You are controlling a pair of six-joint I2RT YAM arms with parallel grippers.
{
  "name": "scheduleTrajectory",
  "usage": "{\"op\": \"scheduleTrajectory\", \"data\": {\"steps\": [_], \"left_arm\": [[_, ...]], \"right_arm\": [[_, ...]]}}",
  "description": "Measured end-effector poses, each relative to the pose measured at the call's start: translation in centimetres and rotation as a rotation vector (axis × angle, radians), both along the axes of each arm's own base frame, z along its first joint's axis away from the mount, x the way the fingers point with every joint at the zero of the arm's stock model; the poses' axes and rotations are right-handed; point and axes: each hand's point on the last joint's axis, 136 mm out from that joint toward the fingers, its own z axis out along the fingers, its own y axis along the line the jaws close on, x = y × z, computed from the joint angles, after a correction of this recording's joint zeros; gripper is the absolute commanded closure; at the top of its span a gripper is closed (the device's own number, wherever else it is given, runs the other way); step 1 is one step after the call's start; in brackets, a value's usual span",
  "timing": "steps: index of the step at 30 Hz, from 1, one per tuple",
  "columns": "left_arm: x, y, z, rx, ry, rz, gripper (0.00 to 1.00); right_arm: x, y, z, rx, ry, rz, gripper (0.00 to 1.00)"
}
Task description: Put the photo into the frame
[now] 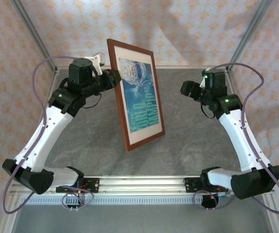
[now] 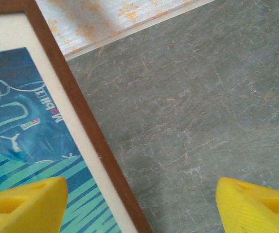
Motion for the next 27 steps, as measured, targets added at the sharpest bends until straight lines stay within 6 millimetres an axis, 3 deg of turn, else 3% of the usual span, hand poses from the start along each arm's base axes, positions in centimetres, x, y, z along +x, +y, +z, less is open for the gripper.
{"op": "scheduleTrajectory", "data": {"steps": [10, 19, 27], "left_arm": [[3.7, 1.0, -7.4, -0.257, 0.196, 0.038, 1.00], [5.5, 1.9, -13.9, -0.365, 0.308, 0.070, 1.00], [6.0, 2.9, -20.1, -0.432, 0.396, 0.107, 1.00]], "right_arm": [[-0.5, 0.3, -2.9, -0.021, 0.061, 0.022, 0.19], [0.3, 2.0, -9.5, -0.035, 0.213, 0.066, 0.16], [1.3, 2.3, -13.2, -0.044, 0.282, 0.056, 0.13]]}}
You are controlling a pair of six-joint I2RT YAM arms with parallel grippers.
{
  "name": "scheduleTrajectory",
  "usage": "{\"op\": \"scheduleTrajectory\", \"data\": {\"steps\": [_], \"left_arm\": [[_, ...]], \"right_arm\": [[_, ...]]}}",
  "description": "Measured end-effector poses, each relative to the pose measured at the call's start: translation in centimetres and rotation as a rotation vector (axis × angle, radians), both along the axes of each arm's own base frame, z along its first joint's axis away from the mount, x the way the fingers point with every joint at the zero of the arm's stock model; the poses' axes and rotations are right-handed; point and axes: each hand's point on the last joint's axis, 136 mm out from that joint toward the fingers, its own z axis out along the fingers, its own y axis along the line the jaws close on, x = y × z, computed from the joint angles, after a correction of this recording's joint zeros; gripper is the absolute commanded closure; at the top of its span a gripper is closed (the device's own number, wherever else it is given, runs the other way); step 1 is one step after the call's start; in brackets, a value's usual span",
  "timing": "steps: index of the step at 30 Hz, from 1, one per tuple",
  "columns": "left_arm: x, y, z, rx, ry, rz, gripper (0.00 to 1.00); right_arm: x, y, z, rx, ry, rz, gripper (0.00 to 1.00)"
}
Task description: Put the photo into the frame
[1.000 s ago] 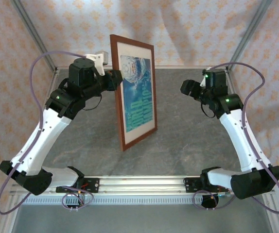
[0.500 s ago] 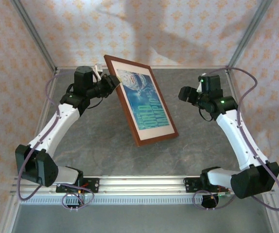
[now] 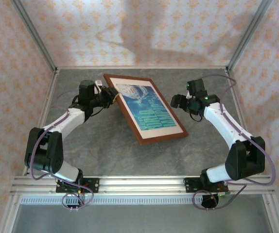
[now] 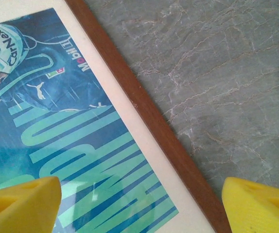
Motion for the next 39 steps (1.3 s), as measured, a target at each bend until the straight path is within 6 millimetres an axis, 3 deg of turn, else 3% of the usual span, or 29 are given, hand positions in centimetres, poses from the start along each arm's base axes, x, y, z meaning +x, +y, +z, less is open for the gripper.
{"op": "scheduleTrajectory", "data": {"steps": [2, 11, 18, 20, 28, 34, 39], "left_arm": [[0.2, 0.2, -1.2, -0.009, 0.004, 0.003, 1.00], [1.6, 0.9, -5.5, -0.030, -0.022, 0.011, 0.74], [1.8, 1.6, -12.4, -0.041, 0.114, 0.049, 0.60], [1.7, 1.7, -13.4, -0.044, 0.135, 0.054, 0.58], [1.6, 2.6, -13.7, 0.001, 0.115, 0.062, 0.42], [0.9, 4.8, -13.3, 0.118, 0.109, 0.090, 0.29], [0.1, 6.7, -11.7, 0.284, 0.079, 0.107, 0.16]], "right_arm": [[0.3, 0.0, -0.7, -0.005, 0.009, -0.003, 0.12], [0.4, -0.6, -2.9, -0.041, 0.034, -0.022, 0.09], [0.5, -1.0, -3.6, -0.067, 0.047, -0.034, 0.09], [0.6, -1.1, -3.6, -0.073, 0.046, -0.038, 0.08], [0.6, -1.2, -4.4, -0.083, 0.067, -0.040, 0.08], [0.6, -1.5, -4.5, -0.103, 0.069, -0.047, 0.08], [1.2, -1.7, -4.4, -0.124, 0.067, -0.050, 0.08]]}}
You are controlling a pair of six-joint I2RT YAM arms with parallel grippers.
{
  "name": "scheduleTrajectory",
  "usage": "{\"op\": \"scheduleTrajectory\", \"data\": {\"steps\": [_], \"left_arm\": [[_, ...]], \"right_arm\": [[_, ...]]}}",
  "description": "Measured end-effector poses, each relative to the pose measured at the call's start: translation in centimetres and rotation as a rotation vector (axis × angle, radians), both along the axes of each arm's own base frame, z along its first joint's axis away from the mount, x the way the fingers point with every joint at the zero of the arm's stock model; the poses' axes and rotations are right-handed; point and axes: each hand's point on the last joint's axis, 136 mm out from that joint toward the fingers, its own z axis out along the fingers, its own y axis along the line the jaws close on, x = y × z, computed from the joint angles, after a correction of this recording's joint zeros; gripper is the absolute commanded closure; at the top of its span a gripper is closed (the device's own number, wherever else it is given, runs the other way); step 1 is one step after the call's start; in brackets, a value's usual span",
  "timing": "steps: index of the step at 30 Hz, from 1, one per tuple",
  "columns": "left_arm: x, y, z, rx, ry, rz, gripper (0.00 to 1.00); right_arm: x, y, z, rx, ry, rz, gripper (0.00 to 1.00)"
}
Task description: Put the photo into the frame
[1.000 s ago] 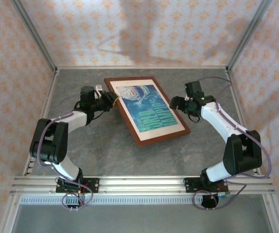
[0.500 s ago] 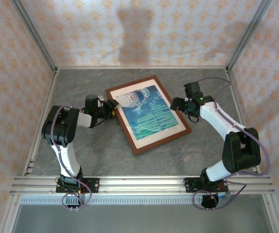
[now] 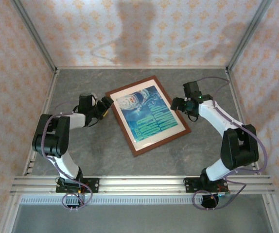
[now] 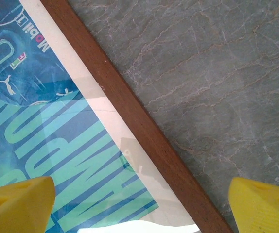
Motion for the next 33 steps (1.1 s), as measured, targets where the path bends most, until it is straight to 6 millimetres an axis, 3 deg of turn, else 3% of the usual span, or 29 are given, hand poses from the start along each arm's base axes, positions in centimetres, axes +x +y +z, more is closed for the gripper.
{"op": "scheduleTrajectory", "data": {"steps": [9, 14, 21, 27, 33], "left_arm": [[-2.4, 3.6, 4.2, 0.276, -0.047, 0.047, 0.10], [-4.1, 2.8, 6.1, 0.333, -0.086, 0.038, 0.11], [-6.5, -1.3, 3.7, 0.373, -0.016, -0.085, 0.11], [-6.8, -3.4, 0.1, 0.411, 0.076, -0.170, 0.11], [-6.3, -5.2, -1.4, 0.428, 0.109, -0.226, 0.11]], "right_arm": [[1.6, -0.8, 0.3, -0.049, -0.009, -0.010, 0.00], [2.8, -1.7, -0.7, -0.059, 0.034, -0.014, 0.01], [2.9, -1.5, -4.1, -0.019, 0.134, 0.004, 0.00], [2.7, -0.9, -5.1, 0.008, 0.161, 0.014, 0.00], [1.3, -0.7, -6.7, 0.028, 0.201, 0.018, 0.01]]}}
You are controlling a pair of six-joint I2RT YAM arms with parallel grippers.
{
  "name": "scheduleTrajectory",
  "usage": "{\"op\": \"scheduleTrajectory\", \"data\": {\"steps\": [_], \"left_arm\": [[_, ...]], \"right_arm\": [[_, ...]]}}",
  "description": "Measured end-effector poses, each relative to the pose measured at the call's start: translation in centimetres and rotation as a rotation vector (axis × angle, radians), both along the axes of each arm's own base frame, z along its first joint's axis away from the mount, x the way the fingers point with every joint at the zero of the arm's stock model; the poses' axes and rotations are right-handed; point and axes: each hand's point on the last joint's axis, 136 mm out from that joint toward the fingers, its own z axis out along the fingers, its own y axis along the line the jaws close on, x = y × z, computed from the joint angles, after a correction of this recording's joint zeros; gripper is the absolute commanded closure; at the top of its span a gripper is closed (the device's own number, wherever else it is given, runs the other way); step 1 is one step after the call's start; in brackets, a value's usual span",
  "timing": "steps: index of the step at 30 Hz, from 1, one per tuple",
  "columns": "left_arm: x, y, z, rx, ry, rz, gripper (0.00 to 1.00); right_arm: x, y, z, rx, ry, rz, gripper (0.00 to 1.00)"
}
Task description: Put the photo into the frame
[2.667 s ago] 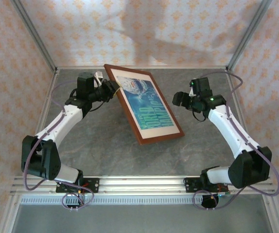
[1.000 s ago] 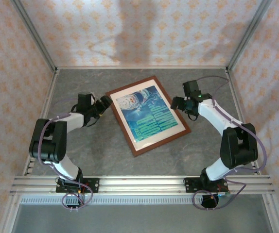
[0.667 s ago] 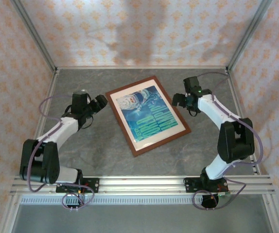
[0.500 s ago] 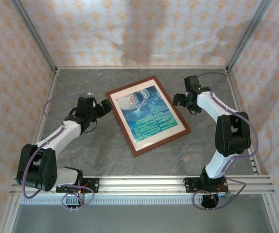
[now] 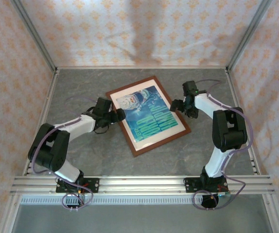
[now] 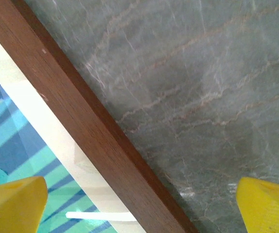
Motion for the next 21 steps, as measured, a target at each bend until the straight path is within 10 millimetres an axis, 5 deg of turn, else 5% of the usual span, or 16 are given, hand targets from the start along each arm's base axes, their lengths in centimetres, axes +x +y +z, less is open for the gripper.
{"op": "scheduleTrajectory", "data": {"steps": [8, 21], "left_arm": [[1.3, -0.8, -1.4, 0.013, 0.028, -0.016, 0.12], [3.0, -1.6, -2.3, 0.036, 0.113, -0.033, 0.14]], "right_arm": [[-1.9, 0.1, -1.9, 0.013, 0.045, 0.008, 0.02], [-6.0, 1.1, -1.4, 0.110, 0.039, 0.028, 0.06]]}}
